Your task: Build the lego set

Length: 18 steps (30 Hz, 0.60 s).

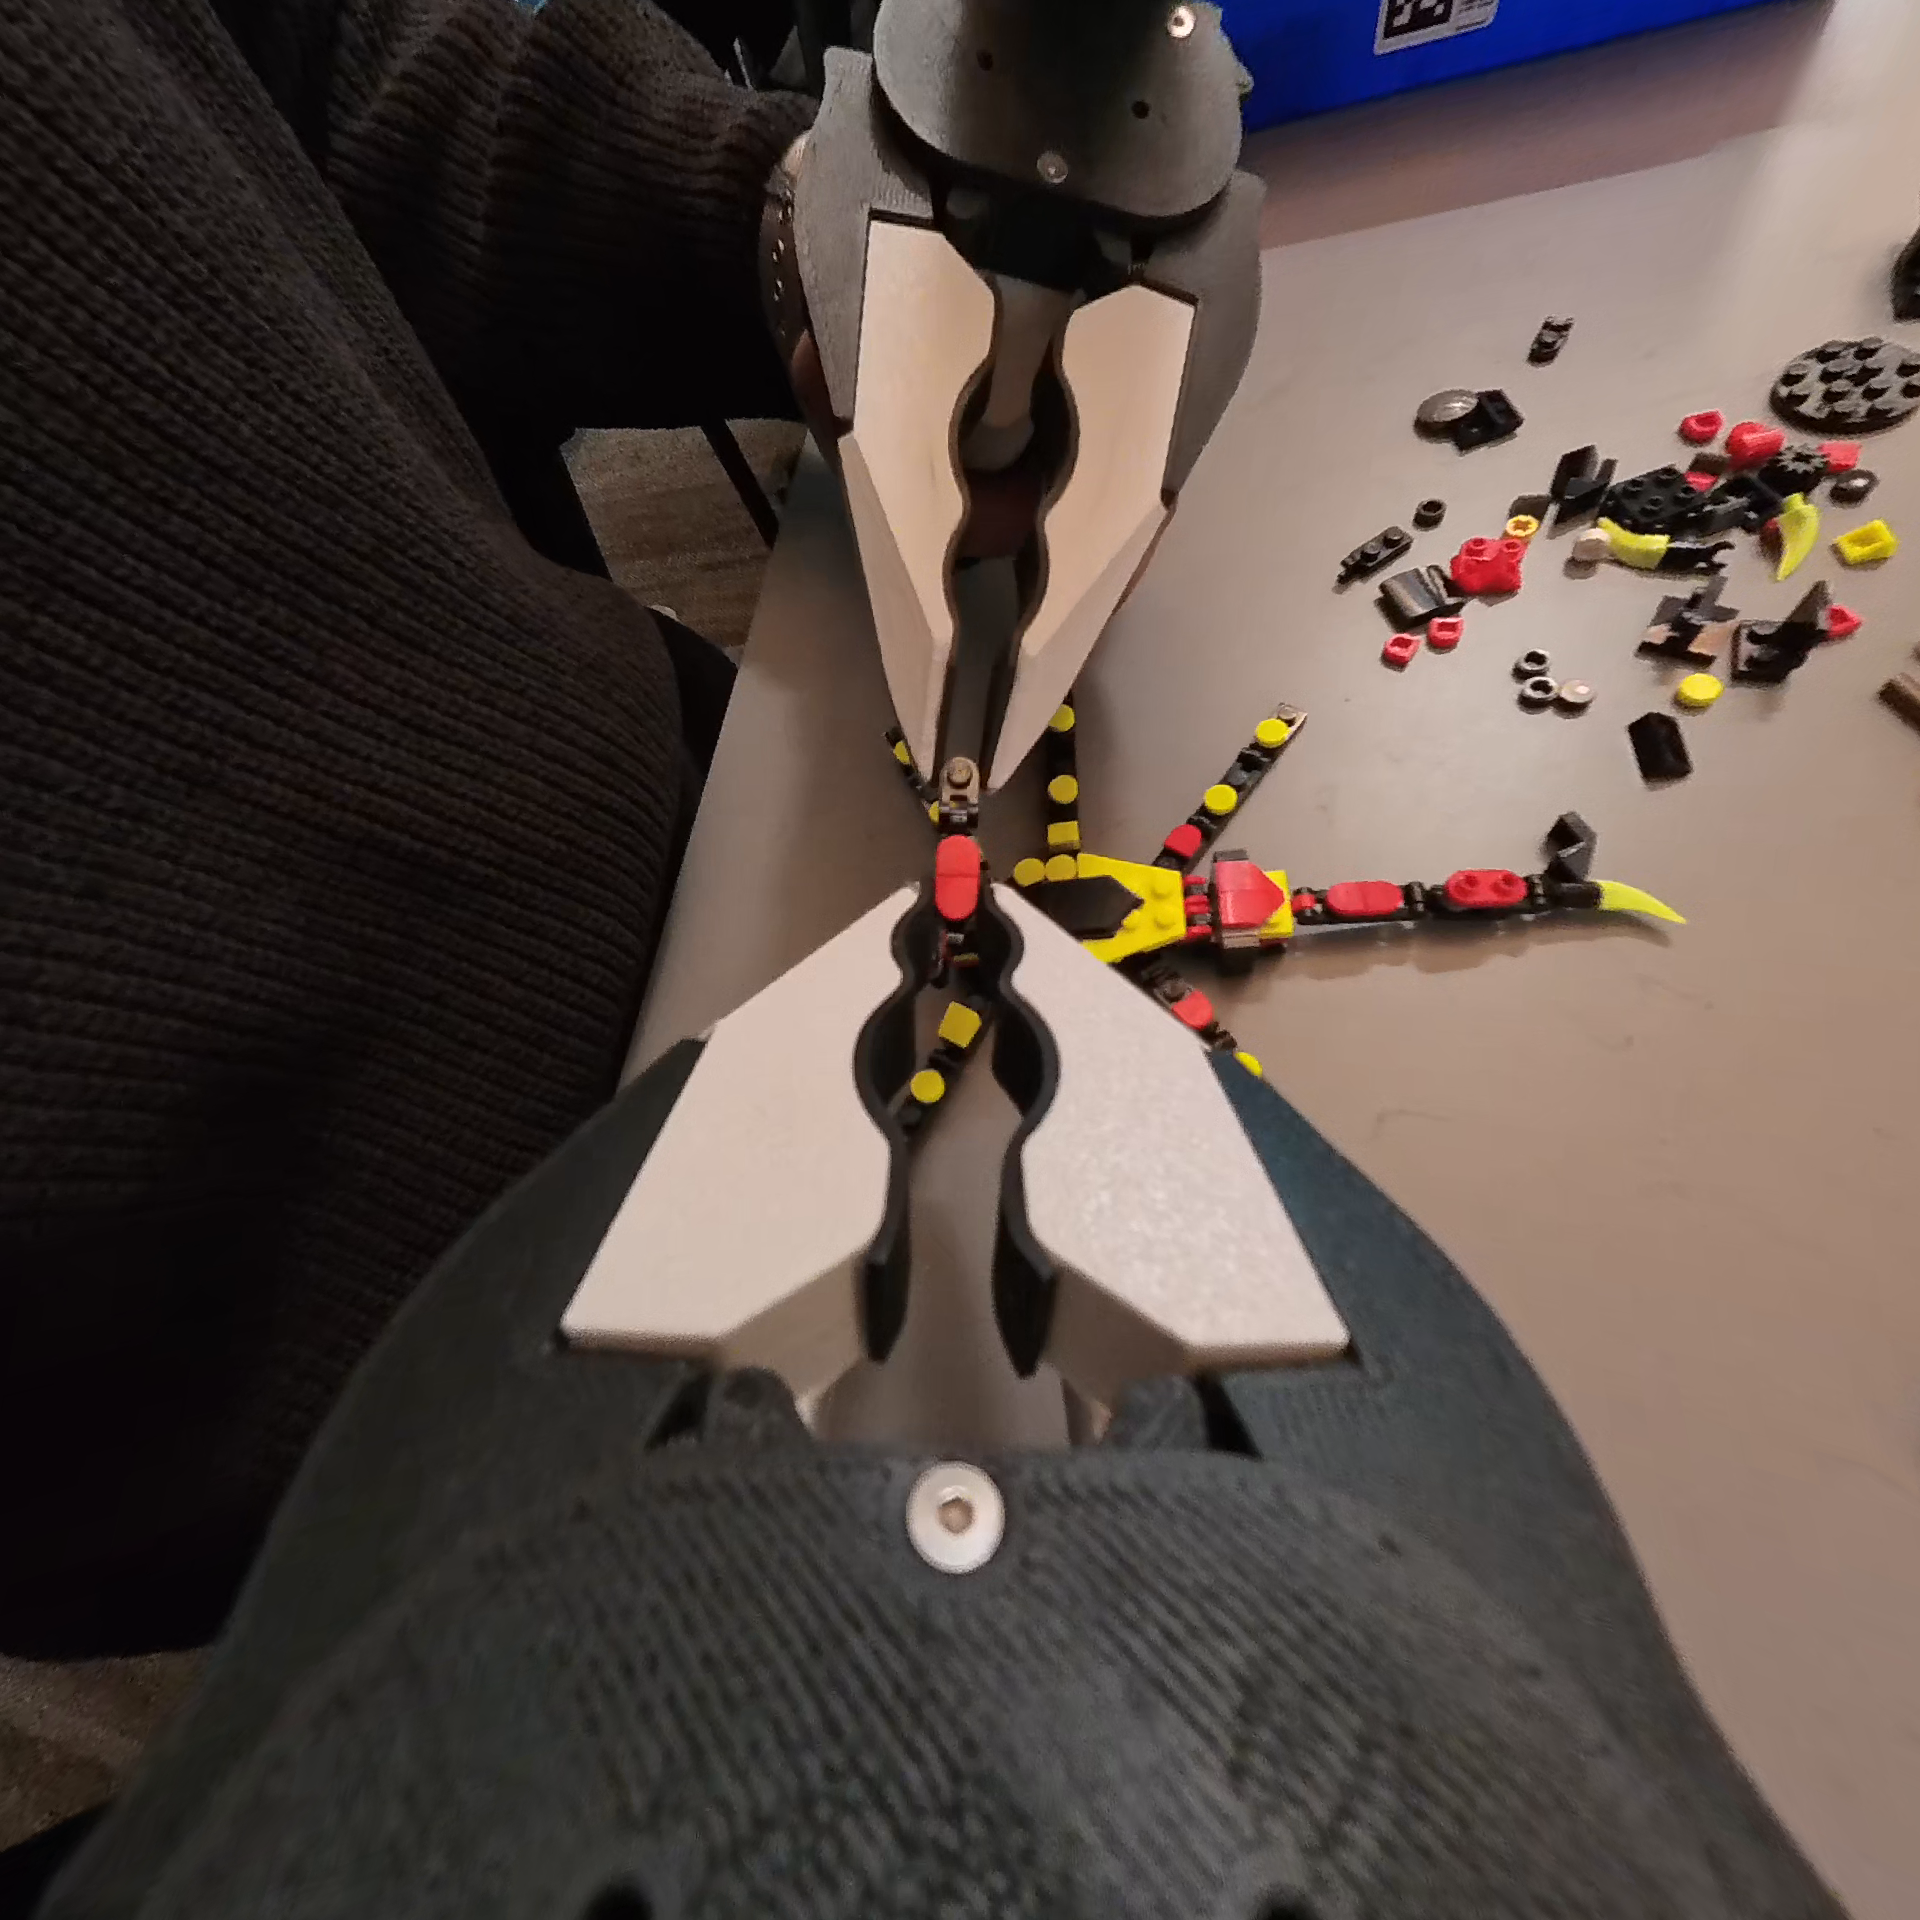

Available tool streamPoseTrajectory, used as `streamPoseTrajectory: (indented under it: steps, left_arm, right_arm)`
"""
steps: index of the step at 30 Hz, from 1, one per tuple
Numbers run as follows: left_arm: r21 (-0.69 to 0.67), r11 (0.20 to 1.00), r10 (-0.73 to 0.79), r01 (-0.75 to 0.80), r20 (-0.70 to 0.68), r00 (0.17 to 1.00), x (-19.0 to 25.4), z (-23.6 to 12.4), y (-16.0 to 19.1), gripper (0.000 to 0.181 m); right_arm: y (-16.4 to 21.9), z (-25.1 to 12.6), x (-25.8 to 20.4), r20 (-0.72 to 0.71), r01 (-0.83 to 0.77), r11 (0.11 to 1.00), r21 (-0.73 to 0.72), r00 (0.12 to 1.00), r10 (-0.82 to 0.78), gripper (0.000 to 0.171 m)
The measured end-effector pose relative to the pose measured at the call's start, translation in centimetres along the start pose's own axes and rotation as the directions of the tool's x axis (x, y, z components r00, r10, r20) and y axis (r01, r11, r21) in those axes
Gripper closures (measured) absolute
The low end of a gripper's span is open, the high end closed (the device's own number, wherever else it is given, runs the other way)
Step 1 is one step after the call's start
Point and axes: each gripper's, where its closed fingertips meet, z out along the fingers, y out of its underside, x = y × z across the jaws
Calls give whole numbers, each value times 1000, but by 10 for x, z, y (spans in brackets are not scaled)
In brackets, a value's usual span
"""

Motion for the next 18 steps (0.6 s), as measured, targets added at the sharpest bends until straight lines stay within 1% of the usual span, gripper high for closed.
streamPoseTrajectory:
  steps: [5, 15, 18]
  left_arm:
    - [-72, 997, -5, 6, 24, 1000, 1, 3, 8, 177]
    - [-81, 996, -30, 30, -4, 1000, 4, 4, 10, 177]
    - [-73, 997, -35, 34, -14, 999, 5, 4, 9, 177]
  right_arm:
    - [6, 5, -2, 0, 15, 999, -47, 1000, -15, 165]
    - [7, 6, -6, 15, 36, 998, -57, 999, -36, 166]
    - [4, 5, -7, 18, 36, 999, -40, 999, -36, 166]
